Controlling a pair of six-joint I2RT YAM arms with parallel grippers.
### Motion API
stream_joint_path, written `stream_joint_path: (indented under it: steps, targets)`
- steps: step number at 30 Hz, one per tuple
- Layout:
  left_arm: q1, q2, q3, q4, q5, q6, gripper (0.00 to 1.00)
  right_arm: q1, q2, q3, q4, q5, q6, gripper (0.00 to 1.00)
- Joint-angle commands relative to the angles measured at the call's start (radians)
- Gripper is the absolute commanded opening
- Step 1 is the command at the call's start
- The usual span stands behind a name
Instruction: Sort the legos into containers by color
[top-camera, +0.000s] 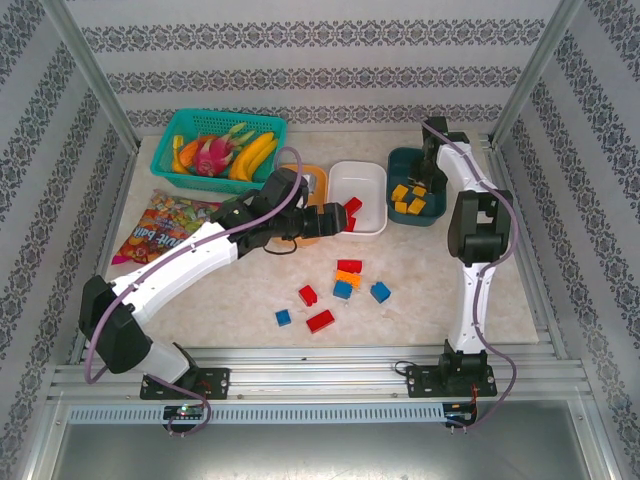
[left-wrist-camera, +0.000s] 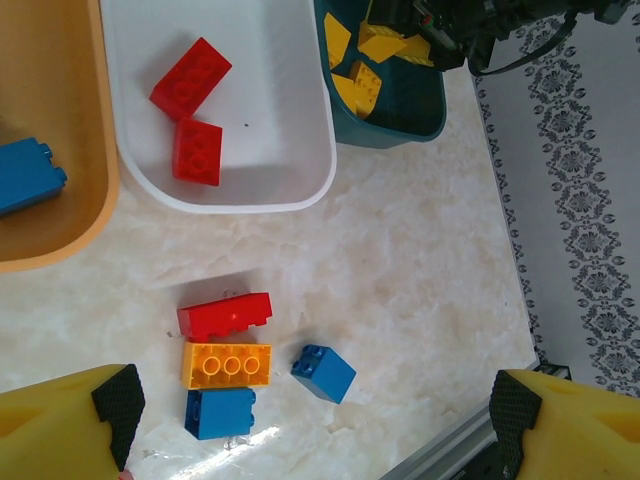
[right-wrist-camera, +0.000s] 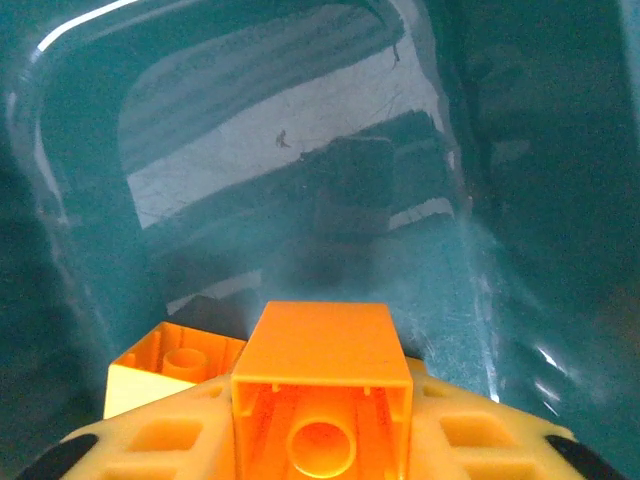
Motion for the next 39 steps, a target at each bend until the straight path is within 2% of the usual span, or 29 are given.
stream_joint_path:
  steps: [1, 3, 6, 10, 13, 17, 21, 28, 33, 36, 39]
  targets:
    - [-0.022, 0.010, 0.014, 0.017, -0.026, 0.027, 0.92, -0.011, 0.021, 0.053, -0.055, -0.015, -0.013, 0.46]
    - [-0.025, 0.008, 0.004, 0.009, -0.030, 0.029, 0.92, -0.011, 0.016, 0.064, -0.068, -0.021, -0.024, 0.54]
    - [-0.028, -0.007, -0.010, -0.027, -0.048, 0.032, 0.92, -0.005, -0.034, 0.058, -0.068, -0.032, -0.036, 0.60]
    - [-0.032, -0.052, -0.065, -0.092, -0.069, 0.034, 0.92, 0.022, -0.165, 0.015, -0.041, -0.048, -0.056, 0.62]
    - [-0.035, -0.083, -0.130, -0.152, -0.055, 0.033, 0.91, 0.074, -0.321, -0.103, 0.008, -0.064, -0.052, 0.61]
    - [-0.061, -0.107, -0.219, -0.244, -0.047, 0.026, 0.88, 0.206, -0.601, -0.414, 0.148, -0.075, -0.036, 0.61]
    - [-0.084, -0.146, -0.331, -0.316, -0.083, -0.064, 0.85, 0.373, -0.865, -0.728, 0.260, -0.098, -0.004, 0.61]
    - [-0.092, -0.180, -0.519, -0.239, -0.036, -0.268, 0.86, 0.683, -1.253, -1.233, 0.477, -0.190, 0.097, 0.71]
    - [-0.095, -0.091, -0.524, -0.172, -0.008, -0.307, 0.86, 0.859, -1.397, -1.433, 0.554, -0.173, 0.186, 0.73]
    - [-0.096, -0.033, -0.502, -0.194, -0.020, -0.324, 0.83, 0.896, -1.422, -1.470, 0.547, -0.157, 0.221, 0.73]
    - [-0.100, 0.021, -0.482, -0.206, -0.021, -0.338, 0.75, 0.899, -1.429, -1.471, 0.547, -0.138, 0.221, 0.73]
